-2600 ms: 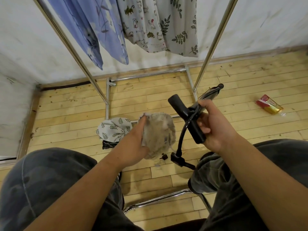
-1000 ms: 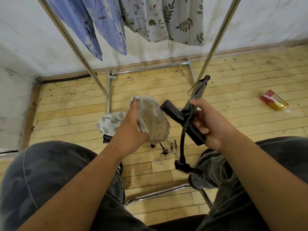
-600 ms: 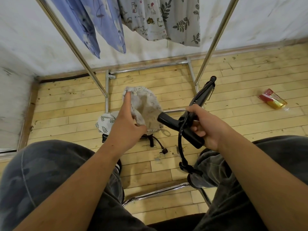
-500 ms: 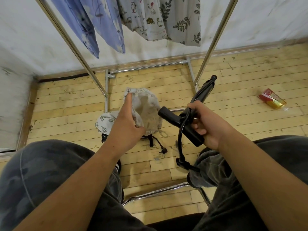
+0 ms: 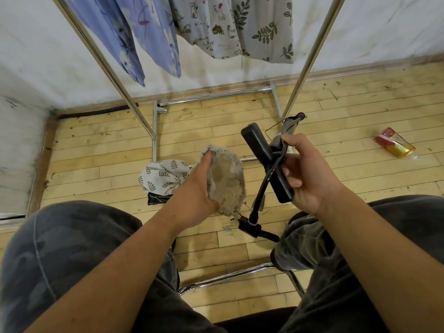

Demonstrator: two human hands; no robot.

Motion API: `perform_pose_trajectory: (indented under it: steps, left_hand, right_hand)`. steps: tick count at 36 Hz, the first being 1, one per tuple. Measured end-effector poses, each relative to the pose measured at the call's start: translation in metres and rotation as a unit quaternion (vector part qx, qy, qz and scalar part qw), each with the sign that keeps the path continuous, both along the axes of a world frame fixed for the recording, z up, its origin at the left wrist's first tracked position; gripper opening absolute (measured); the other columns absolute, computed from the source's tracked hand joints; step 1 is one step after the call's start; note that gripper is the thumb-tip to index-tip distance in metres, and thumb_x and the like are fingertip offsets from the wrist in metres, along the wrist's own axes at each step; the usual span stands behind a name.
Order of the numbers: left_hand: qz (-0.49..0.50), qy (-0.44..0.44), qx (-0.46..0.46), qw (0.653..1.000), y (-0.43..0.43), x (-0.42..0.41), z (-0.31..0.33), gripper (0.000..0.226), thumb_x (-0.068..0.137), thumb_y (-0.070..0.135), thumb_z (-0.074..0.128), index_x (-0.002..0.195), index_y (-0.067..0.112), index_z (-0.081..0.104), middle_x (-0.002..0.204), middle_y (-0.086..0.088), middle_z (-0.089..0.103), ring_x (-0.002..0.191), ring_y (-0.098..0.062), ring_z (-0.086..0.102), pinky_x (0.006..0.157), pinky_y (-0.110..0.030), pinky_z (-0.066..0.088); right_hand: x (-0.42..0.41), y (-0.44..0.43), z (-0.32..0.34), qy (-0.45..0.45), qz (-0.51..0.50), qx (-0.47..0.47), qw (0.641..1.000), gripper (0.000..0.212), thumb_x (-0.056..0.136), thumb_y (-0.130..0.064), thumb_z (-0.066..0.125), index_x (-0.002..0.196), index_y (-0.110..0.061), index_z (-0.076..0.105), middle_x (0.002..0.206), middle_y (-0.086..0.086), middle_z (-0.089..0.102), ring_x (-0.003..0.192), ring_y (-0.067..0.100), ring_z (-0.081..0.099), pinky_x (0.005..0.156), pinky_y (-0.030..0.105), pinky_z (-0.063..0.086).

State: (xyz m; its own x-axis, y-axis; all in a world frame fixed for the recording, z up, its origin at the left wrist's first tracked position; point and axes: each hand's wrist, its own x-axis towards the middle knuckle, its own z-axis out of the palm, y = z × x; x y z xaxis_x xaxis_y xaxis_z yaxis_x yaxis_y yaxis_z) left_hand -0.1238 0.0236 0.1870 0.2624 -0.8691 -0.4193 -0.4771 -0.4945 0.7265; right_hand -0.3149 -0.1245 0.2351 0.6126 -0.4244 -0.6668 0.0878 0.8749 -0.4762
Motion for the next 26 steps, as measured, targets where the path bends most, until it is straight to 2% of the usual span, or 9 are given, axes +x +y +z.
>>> perform_pose_trajectory:
  steps: [3,5,9,11,15,18,21,26]
  left_hand:
    - [-0.019,0.021,0.005,1.0,-0.001,-0.002,-0.002,0.123,0.08,0.011,0.082,0.159,0.048,-0.006,0.144,0.007,0.051,0.11,-0.009,0.065,0.081,-0.014,0.056]
    - [-0.033,0.027,0.007,0.999,-0.002,-0.004,-0.001,0.123,0.08,0.009,0.082,0.158,0.05,-0.004,0.136,0.007,0.054,0.098,-0.005,0.067,0.071,-0.012,0.054]
    - [-0.057,0.032,0.022,0.998,-0.001,-0.006,-0.002,0.128,0.077,0.018,0.085,0.155,0.056,-0.01,0.151,0.008,0.05,0.118,-0.01,0.063,0.093,-0.031,0.059]
    - [-0.063,0.037,0.038,0.997,0.0,-0.006,-0.001,0.129,0.078,0.022,0.086,0.154,0.056,-0.013,0.154,0.01,0.048,0.119,-0.008,0.063,0.097,-0.033,0.058]
    - [-0.071,0.05,0.053,0.995,-0.001,-0.009,0.003,0.131,0.079,0.028,0.089,0.155,0.056,-0.015,0.155,0.014,0.046,0.122,-0.004,0.061,0.091,-0.012,0.049]
    - [-0.08,0.072,0.054,0.993,-0.001,-0.01,0.006,0.137,0.074,0.032,0.093,0.156,0.053,-0.015,0.149,0.021,0.049,0.115,0.013,0.058,0.083,0.003,0.041]
    - [-0.087,0.092,0.05,0.991,0.0,-0.011,0.008,0.137,0.075,0.033,0.093,0.155,0.056,-0.015,0.142,0.025,0.054,0.106,0.028,0.053,0.082,0.006,0.04]
    - [-0.088,0.111,0.049,0.989,0.001,-0.011,0.008,0.134,0.076,0.035,0.092,0.155,0.057,-0.014,0.146,0.027,0.052,0.119,0.022,0.051,0.089,0.004,0.038]
  right_hand:
    - [0.001,0.001,0.0,-0.009,-0.001,0.002,1.0,0.026,0.096,-0.034,0.06,0.103,-0.009,0.054,0.076,0.003,0.054,0.047,0.005,0.04,0.032,0.01,0.025]
    - [0.001,0.001,0.0,-0.011,-0.006,0.002,1.0,0.025,0.096,-0.033,0.06,0.1,-0.01,0.054,0.078,0.003,0.052,0.047,0.005,0.041,0.032,0.011,0.025]
    - [0.0,0.001,0.0,-0.009,-0.02,0.0,1.0,0.025,0.096,-0.034,0.06,0.1,-0.01,0.055,0.08,0.003,0.053,0.048,0.005,0.042,0.032,0.012,0.027]
    - [0.001,0.002,0.001,-0.01,-0.022,0.005,1.0,0.025,0.094,-0.033,0.061,0.101,-0.01,0.054,0.078,0.003,0.053,0.048,0.005,0.041,0.033,0.012,0.026]
    - [0.002,0.002,0.002,-0.01,-0.033,0.014,0.999,0.023,0.096,-0.032,0.059,0.096,-0.009,0.055,0.075,0.002,0.052,0.047,0.006,0.043,0.033,0.013,0.027]
    - [0.001,0.002,0.002,-0.019,-0.041,0.016,0.999,0.024,0.098,-0.033,0.056,0.093,-0.009,0.056,0.075,0.003,0.053,0.048,0.007,0.043,0.035,0.013,0.027]
    - [0.001,0.002,0.001,-0.029,-0.041,0.015,0.999,0.026,0.099,-0.033,0.054,0.094,-0.008,0.057,0.08,0.005,0.054,0.05,0.008,0.044,0.036,0.014,0.029]
    - [0.002,0.001,-0.001,-0.026,-0.034,-0.012,0.999,0.026,0.098,-0.034,0.053,0.1,-0.009,0.058,0.087,0.007,0.057,0.056,0.01,0.043,0.038,0.016,0.031]
